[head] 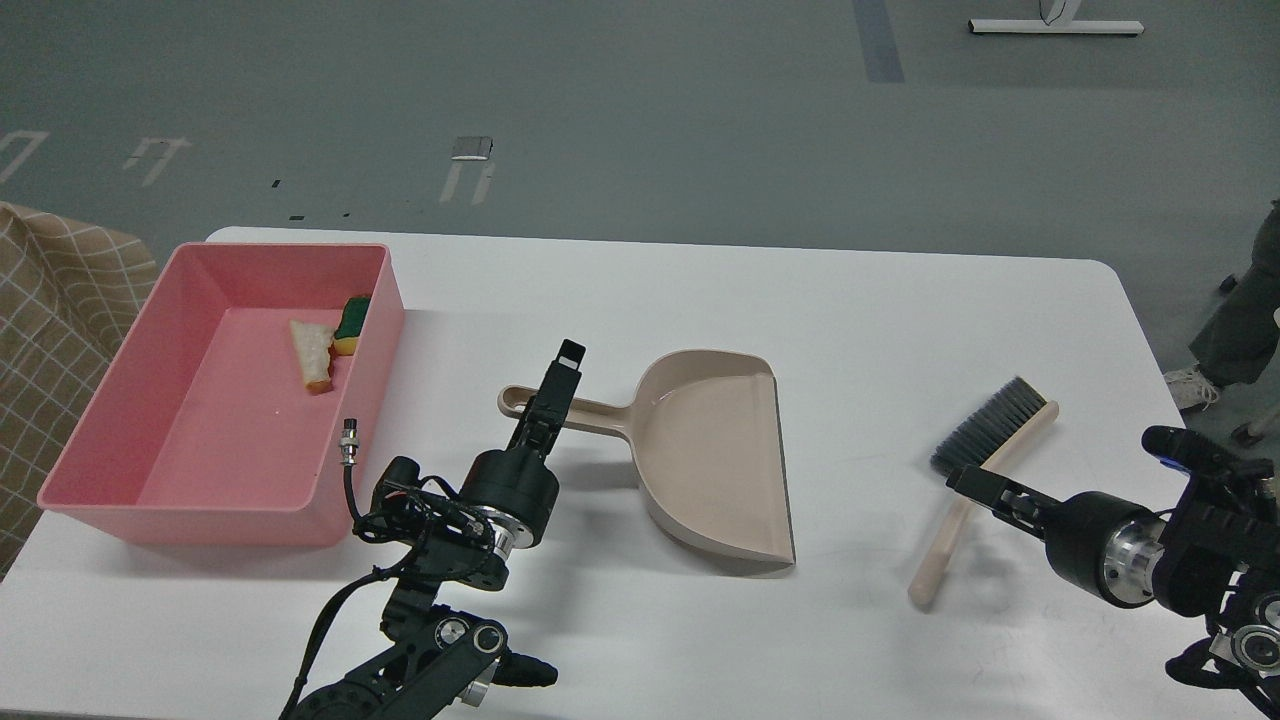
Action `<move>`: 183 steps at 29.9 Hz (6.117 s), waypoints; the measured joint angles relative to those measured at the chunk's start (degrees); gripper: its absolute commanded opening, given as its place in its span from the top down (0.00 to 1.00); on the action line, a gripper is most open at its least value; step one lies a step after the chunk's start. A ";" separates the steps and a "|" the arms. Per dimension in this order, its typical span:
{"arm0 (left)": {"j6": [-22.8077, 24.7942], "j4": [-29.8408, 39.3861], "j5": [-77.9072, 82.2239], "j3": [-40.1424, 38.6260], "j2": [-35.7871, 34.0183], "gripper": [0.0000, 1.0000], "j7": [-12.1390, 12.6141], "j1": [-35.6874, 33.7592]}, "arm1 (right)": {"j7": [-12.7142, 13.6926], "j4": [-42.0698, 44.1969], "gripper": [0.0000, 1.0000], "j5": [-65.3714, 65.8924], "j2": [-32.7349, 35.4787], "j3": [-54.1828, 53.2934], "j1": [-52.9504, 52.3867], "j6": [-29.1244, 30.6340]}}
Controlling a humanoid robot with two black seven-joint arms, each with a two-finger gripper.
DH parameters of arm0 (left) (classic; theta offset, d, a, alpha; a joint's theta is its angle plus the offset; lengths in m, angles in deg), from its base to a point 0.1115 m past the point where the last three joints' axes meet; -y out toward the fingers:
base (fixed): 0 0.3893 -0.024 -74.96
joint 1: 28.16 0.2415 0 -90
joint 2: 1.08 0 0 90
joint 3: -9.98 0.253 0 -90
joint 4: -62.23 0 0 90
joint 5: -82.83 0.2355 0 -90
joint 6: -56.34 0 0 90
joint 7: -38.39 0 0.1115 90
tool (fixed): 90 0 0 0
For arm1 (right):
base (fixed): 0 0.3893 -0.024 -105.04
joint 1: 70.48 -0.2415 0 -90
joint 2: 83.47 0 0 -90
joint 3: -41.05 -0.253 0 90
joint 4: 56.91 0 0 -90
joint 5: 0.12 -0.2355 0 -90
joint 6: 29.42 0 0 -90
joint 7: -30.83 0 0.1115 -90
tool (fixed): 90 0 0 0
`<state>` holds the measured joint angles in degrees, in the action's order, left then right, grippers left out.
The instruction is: Sweep and dump garbage into bin
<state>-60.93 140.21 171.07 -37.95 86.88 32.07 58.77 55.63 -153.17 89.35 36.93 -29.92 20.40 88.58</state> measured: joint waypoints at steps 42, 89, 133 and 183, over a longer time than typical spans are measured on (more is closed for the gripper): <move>-0.74 -0.18 1.33 0.35 -3.84 0.02 -3.26 0.43 | -0.19 -0.07 0.01 -0.09 -1.40 -2.86 0.39 0.00; -0.73 -2.57 3.32 5.38 -10.45 0.02 -0.91 0.06 | -0.19 0.84 0.01 0.08 -1.30 -2.94 0.48 0.00; -0.73 22.73 2.81 4.10 -27.18 0.02 -6.06 16.29 | -0.19 2.51 0.01 -0.05 -1.81 -4.11 -0.01 0.00; -0.45 5.71 -33.19 2.68 -11.80 0.03 -21.68 -26.62 | -13.67 4.05 0.03 -34.35 -30.40 -14.61 -25.20 -1.88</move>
<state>-61.38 145.92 137.88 -35.27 75.08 10.39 32.15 41.96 -149.12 55.00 6.53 -44.52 -4.80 86.70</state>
